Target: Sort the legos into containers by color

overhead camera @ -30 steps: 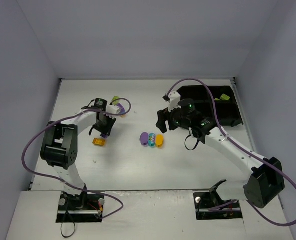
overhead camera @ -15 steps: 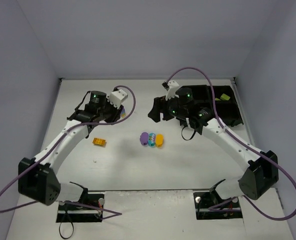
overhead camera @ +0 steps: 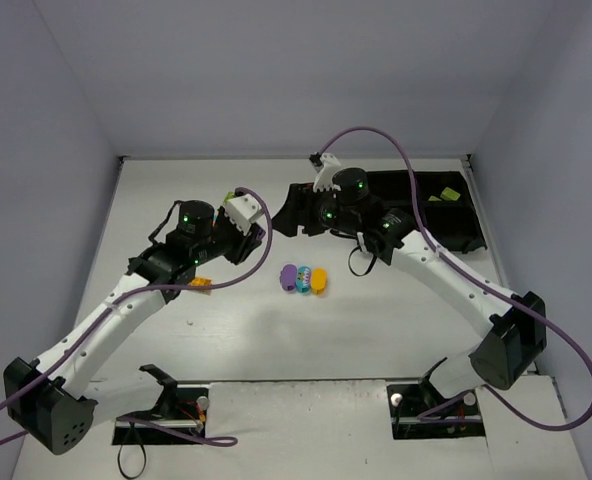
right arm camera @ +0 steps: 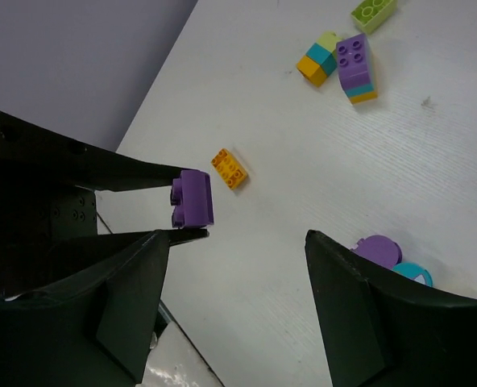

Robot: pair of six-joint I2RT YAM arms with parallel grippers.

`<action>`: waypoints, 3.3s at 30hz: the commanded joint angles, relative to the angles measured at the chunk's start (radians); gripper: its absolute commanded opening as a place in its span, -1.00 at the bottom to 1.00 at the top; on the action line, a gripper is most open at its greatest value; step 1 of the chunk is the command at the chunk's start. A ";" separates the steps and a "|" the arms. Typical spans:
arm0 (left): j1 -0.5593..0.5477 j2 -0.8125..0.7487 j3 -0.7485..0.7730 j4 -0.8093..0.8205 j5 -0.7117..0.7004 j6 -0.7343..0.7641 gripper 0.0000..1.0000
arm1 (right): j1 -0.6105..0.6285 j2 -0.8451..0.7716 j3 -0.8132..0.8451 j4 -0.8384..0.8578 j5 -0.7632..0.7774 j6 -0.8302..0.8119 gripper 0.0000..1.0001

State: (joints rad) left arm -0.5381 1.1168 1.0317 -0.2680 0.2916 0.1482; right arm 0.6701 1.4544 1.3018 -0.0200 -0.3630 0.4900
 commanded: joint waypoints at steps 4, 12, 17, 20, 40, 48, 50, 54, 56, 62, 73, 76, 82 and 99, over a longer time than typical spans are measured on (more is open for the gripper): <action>-0.034 -0.049 0.010 0.087 0.003 -0.012 -0.73 | 0.019 0.037 0.060 0.083 -0.024 0.067 0.28; -0.062 -0.031 0.010 0.090 -0.015 0.008 -0.73 | 0.026 0.057 0.076 0.106 -0.054 0.088 0.22; -0.062 -0.008 0.016 0.098 -0.026 0.013 -0.73 | 0.026 0.044 0.071 0.109 -0.051 0.079 0.21; -0.062 0.005 0.021 0.104 -0.023 0.014 -0.73 | 0.026 0.043 0.068 0.107 -0.068 0.081 0.19; -0.062 -0.015 0.008 0.130 0.020 0.030 -0.73 | 0.040 0.126 0.037 0.127 -0.157 0.053 -0.10; -0.062 -0.012 0.001 0.116 -0.034 0.002 -0.26 | 0.023 0.115 0.031 0.126 -0.103 0.012 -1.00; -0.060 -0.009 -0.010 0.127 -0.072 -0.024 0.07 | 0.003 0.109 0.025 0.121 -0.073 0.001 -1.00; -0.060 -0.017 -0.021 0.125 -0.208 -0.136 0.46 | -0.104 0.083 0.008 0.106 0.042 -0.048 -1.00; -0.060 -0.025 -0.019 0.098 -0.250 -0.205 0.53 | -0.156 0.078 0.010 0.095 0.093 -0.089 -1.00; -0.056 -0.072 -0.044 -0.054 -0.425 -0.432 0.54 | -0.325 0.150 0.065 0.092 0.413 -0.202 -1.00; 0.058 -0.173 -0.130 -0.303 -0.481 -0.670 0.54 | -0.521 0.504 0.280 0.109 0.526 -0.223 -0.88; 0.127 -0.187 -0.140 -0.326 -0.425 -0.688 0.54 | -0.538 0.578 0.332 0.109 0.524 -0.218 -0.68; 0.201 -0.181 -0.125 -0.375 -0.408 -0.685 0.54 | -0.543 0.601 0.386 0.111 0.474 -0.248 0.12; 0.294 0.081 -0.117 -0.382 -0.401 -0.713 0.54 | -0.511 0.026 0.006 0.121 0.311 -0.248 0.30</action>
State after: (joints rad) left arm -0.2600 1.1610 0.8783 -0.6559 -0.1051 -0.5358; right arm 0.1440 1.5742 1.3678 0.0521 -0.0006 0.2195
